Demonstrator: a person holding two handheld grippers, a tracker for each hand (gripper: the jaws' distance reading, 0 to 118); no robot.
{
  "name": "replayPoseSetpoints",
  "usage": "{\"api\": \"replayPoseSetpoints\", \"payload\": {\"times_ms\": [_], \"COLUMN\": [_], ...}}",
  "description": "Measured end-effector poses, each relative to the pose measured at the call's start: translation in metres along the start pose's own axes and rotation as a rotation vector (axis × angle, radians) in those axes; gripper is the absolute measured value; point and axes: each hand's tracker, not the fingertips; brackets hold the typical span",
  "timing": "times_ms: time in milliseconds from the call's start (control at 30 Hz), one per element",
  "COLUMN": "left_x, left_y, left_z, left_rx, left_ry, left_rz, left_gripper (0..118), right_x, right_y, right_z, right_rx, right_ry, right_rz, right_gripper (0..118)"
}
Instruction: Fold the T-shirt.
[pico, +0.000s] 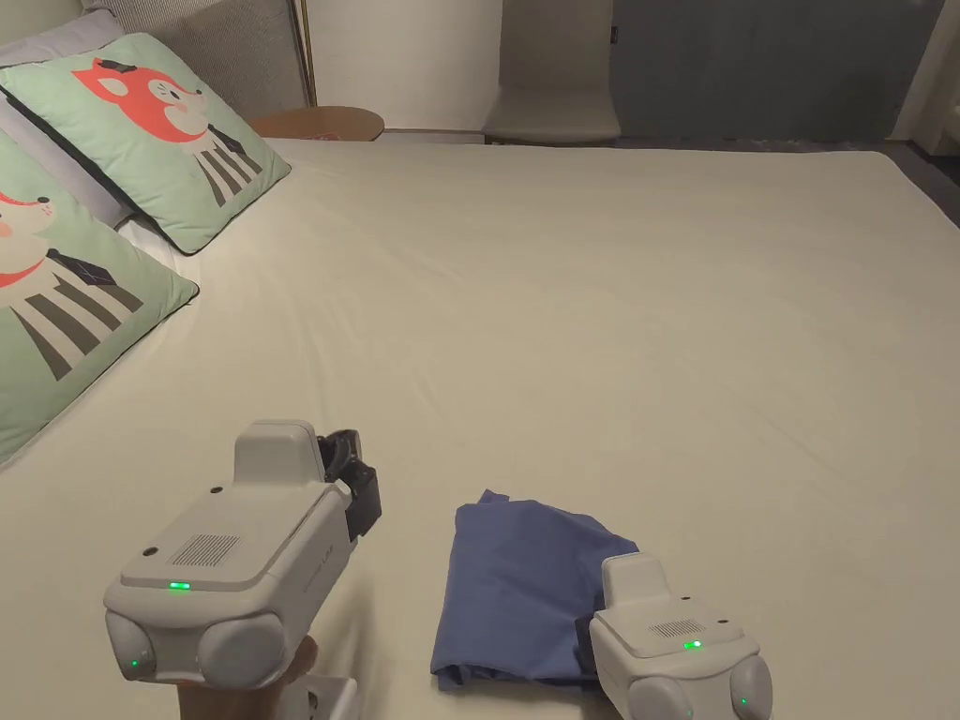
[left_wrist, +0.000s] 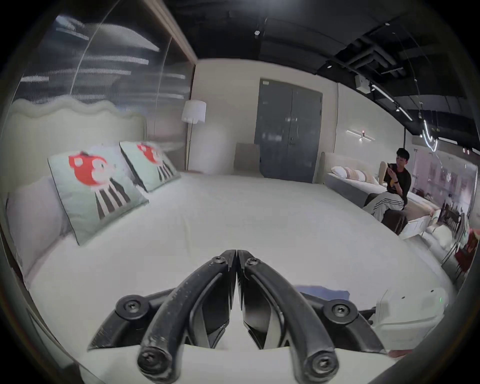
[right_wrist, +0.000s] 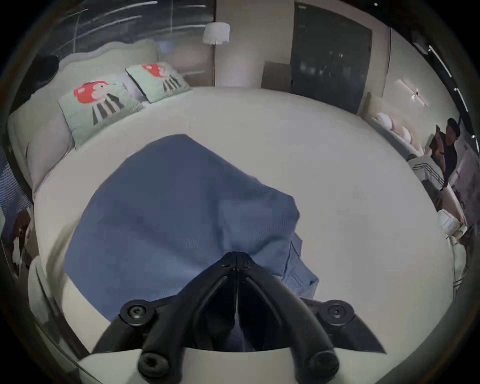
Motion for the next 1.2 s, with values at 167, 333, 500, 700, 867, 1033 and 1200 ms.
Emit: {"api": "replayPoseSetpoints", "payload": {"times_ms": [167,333,500,700,867,1033,1200], "left_x": [-0.002,-0.001,-0.010,-0.011,-0.002,0.011,-0.005], "left_y": [-0.020,-0.036,-0.047,-0.062,-0.065,-0.057,-0.034], "left_z": [-0.033,-0.070,-0.107,-0.132,-0.123,-0.104,-0.097], "left_rx": [-0.259,-0.497,-0.619,-0.761,-0.728,-0.701,-0.680], "left_ry": [-0.137,-0.299,-0.375,-0.470,-0.408,-0.397,-0.410], "left_rz": [0.152,0.288,0.399,0.495,0.380,0.348,0.303], "left_gripper": [12,94,110,77,42,22,22], "right_x": [0.003,0.005,0.010,0.011,0.012,0.010,0.006], "right_y": [0.006,0.008,0.008,0.008,0.005,0.011,0.043], "right_z": [0.001,0.010,0.006,0.007,0.009,0.014,0.049], "right_rx": [-0.038,-0.036,-0.037,-0.032,-0.016,0.024,0.207], "right_ry": [0.018,0.034,0.049,0.057,0.069,0.061,0.025], "right_rz": [-0.026,-0.041,-0.056,-0.068,-0.080,-0.097,-0.104], "right_gripper": [0,0,0,1,1,1,1]}}
